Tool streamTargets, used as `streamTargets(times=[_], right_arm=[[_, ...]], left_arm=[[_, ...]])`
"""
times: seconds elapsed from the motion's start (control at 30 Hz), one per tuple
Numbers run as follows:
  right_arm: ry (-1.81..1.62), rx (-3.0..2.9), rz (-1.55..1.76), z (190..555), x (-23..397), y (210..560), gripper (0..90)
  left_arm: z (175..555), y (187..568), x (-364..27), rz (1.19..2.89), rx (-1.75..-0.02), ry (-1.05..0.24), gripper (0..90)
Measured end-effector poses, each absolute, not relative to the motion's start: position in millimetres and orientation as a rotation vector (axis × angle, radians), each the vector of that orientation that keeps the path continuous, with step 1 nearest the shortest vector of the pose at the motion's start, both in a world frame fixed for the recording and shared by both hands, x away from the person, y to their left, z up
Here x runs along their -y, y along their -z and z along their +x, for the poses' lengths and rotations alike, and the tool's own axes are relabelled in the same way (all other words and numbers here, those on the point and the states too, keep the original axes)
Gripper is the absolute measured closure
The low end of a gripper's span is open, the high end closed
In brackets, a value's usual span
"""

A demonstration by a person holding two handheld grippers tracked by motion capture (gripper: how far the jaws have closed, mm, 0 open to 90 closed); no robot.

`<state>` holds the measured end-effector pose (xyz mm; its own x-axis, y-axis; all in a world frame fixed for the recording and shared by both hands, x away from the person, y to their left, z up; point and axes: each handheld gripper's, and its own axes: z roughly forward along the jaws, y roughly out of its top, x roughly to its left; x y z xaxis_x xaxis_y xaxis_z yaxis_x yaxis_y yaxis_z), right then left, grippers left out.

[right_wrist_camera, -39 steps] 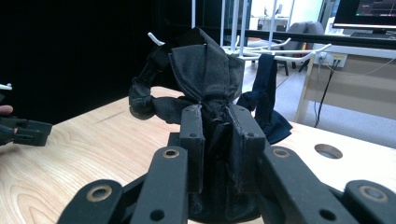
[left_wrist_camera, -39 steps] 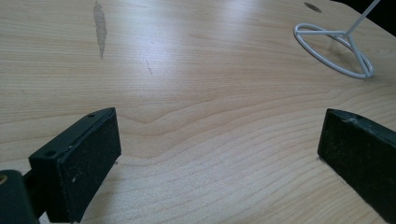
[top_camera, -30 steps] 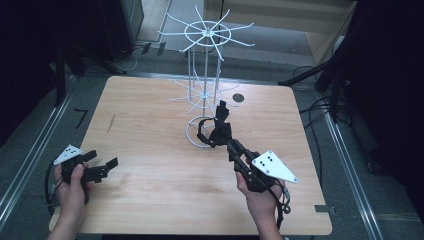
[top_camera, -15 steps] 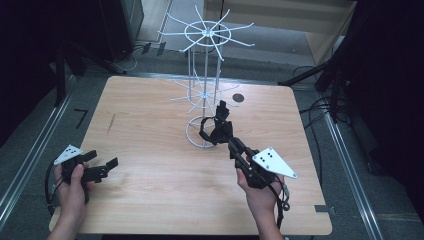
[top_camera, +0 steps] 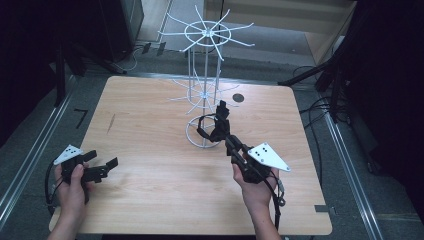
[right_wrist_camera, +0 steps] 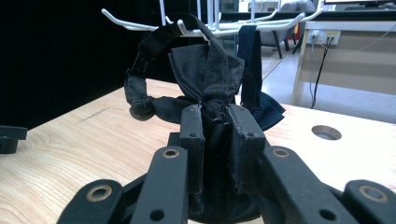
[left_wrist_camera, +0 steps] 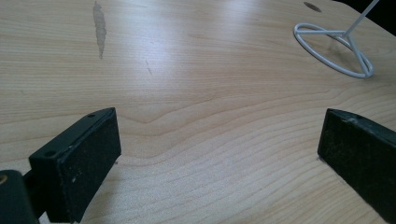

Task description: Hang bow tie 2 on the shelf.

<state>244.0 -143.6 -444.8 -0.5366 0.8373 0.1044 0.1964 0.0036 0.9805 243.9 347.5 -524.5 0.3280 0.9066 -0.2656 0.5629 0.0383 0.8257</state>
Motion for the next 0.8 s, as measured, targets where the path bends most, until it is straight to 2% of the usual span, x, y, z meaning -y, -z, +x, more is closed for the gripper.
streamTargets(times=[0.8], right_arm=[[-1.535, -1.787, 1.132, 274.7, 122.9, 454.7, 78.4]], left_arm=[[243.0, 524.2, -347.1, 1.642, -1.346, -0.455, 0.0]])
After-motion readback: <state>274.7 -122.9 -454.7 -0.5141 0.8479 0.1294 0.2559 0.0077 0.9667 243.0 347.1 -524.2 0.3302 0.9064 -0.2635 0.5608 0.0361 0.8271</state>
